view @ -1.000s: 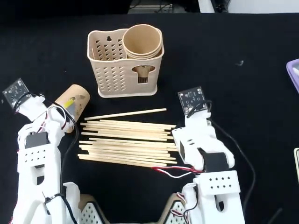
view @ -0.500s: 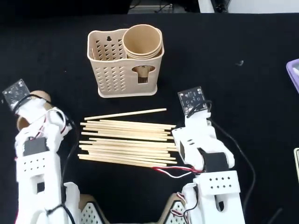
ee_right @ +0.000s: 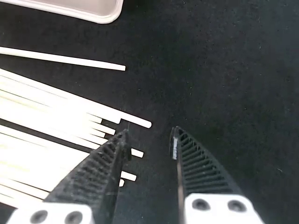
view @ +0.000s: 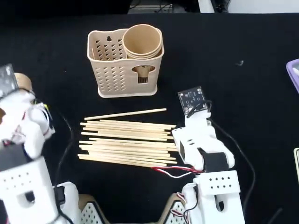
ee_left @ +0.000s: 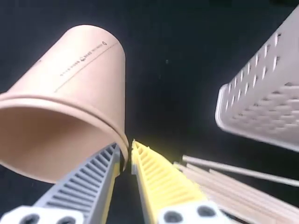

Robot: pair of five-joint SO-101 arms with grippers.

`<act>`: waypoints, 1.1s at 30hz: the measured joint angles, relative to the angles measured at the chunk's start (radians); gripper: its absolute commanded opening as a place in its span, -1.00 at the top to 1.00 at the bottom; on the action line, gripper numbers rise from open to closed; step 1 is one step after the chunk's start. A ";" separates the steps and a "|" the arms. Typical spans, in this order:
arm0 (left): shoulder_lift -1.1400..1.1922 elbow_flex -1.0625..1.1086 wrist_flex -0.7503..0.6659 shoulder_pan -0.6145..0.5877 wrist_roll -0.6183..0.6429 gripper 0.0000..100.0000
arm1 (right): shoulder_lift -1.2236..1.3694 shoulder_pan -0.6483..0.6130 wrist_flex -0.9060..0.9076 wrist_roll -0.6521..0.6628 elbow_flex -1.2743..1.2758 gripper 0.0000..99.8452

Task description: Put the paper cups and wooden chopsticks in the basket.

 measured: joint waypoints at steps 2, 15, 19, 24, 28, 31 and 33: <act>0.126 -0.130 0.095 0.000 0.000 0.94 | 0.000 0.000 0.000 0.000 0.000 0.70; 0.994 -0.778 0.480 0.078 -0.112 0.94 | 0.000 0.000 0.000 0.000 0.000 0.70; 1.103 -0.827 0.480 0.106 -0.118 0.93 | 0.000 0.000 0.000 0.000 0.000 0.70; 1.177 -0.899 0.480 0.109 -0.149 0.75 | 0.000 0.000 0.000 0.000 0.014 0.70; 1.188 -0.939 0.480 0.109 -0.157 0.48 | 0.000 0.000 0.000 0.000 0.014 0.70; 1.183 -0.953 0.480 0.100 -0.157 0.47 | 0.000 0.000 0.000 0.000 0.014 0.70; 1.163 -0.953 0.480 0.100 -0.157 0.47 | 0.000 0.000 0.000 0.000 0.014 0.70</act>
